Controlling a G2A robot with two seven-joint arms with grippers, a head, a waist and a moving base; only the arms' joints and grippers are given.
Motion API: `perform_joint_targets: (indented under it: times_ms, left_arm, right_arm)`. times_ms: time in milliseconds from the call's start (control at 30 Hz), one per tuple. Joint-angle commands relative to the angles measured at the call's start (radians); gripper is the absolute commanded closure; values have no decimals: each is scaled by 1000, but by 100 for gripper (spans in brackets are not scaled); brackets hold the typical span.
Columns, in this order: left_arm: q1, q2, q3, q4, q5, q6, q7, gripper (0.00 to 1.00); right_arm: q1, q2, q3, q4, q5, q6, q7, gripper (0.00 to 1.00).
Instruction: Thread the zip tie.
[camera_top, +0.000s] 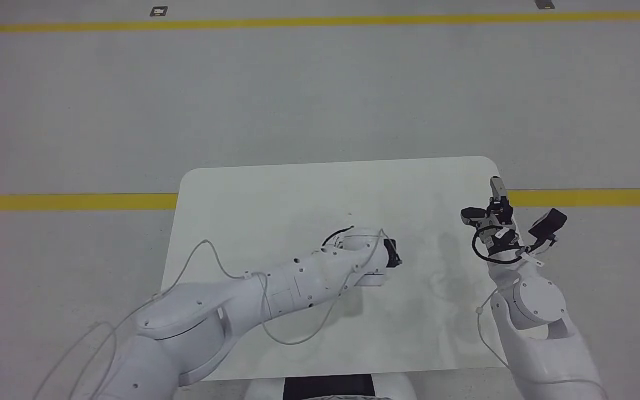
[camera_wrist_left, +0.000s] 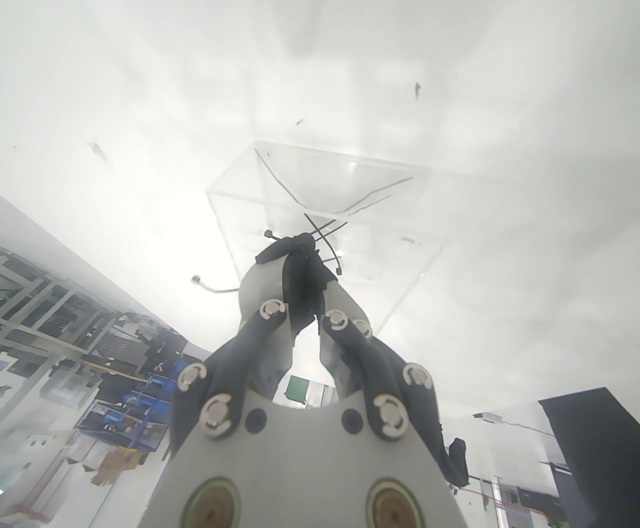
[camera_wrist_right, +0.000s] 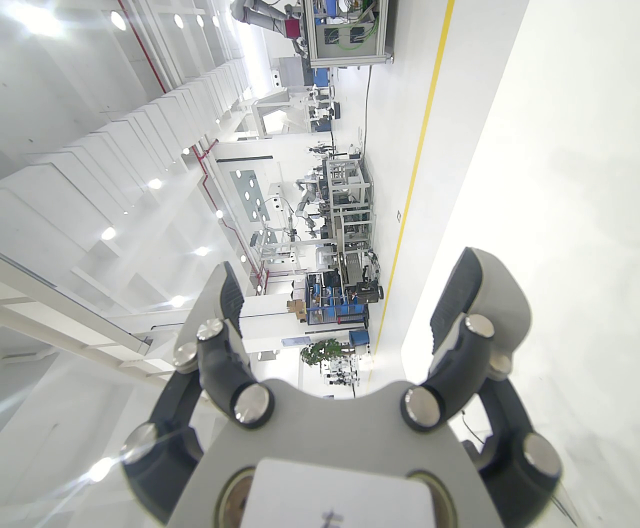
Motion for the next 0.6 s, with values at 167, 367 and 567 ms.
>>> perform_joint_targets:
  times_ms: [167, 367, 567]
  left_arm:
    - [-12, 7, 0, -9, -10, 0, 6, 87]
    - [-26, 10, 0, 10, -35, 0, 16, 59]
    - [-34, 9, 0, 24, -48, 0, 32, 55]
  right_arm:
    - [0, 0, 0, 0, 0, 0, 0, 0]
    - [0, 0, 0, 0, 0, 0, 0, 0]
    - [0, 0, 0, 0, 0, 0, 0, 0]
